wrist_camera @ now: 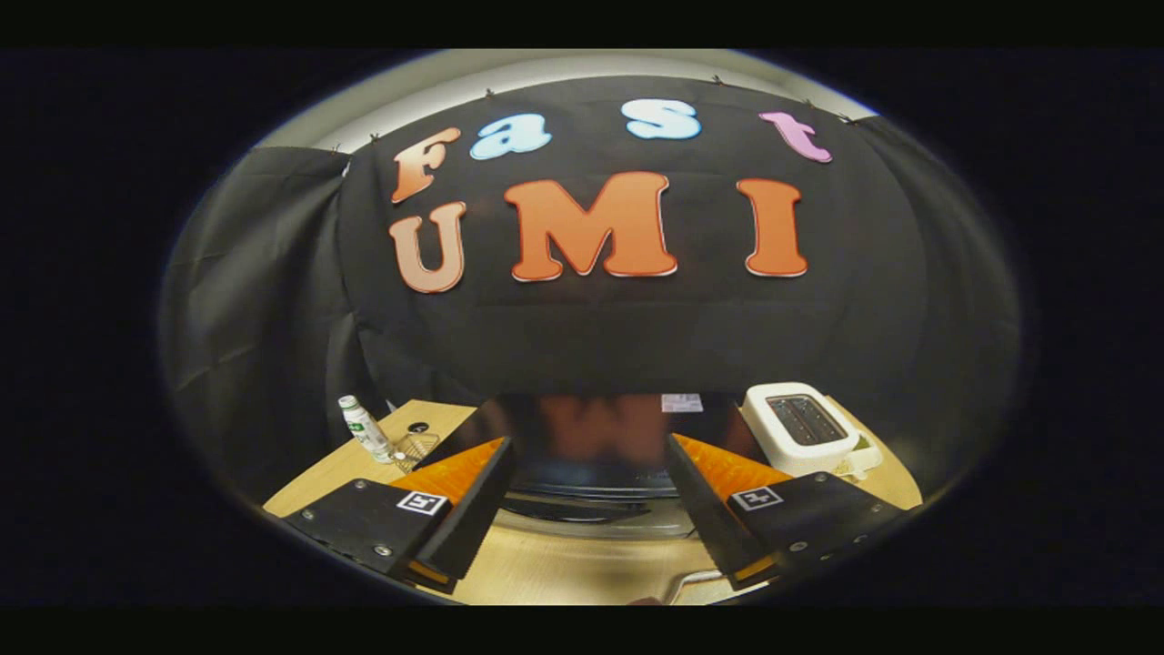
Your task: Open the toaster oven, put the food inside, and close the toaster oven door.
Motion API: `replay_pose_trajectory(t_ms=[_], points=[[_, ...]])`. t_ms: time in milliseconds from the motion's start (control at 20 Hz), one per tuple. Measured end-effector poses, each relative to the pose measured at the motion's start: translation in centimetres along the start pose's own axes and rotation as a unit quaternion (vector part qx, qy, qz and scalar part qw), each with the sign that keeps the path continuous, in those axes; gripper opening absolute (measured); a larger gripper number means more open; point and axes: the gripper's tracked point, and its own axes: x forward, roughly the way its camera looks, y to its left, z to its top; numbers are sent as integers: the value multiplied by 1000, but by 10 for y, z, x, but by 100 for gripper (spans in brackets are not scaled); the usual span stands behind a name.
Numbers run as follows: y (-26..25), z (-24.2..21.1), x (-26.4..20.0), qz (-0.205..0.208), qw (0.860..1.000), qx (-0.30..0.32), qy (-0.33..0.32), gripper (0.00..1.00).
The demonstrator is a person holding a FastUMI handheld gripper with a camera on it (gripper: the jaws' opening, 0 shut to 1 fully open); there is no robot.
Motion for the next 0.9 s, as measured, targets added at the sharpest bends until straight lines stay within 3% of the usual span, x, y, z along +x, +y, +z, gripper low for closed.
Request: replay_pose_trajectory(t_ms=[350,400,600,900], points=[[8,-61,14,-9,997,-1,83,96],[8,-58,19,-15,998,6,56,95],[8,-57,10,-11,999,8,48,89],[12,-81,-22,-22,997,7,73,86]])
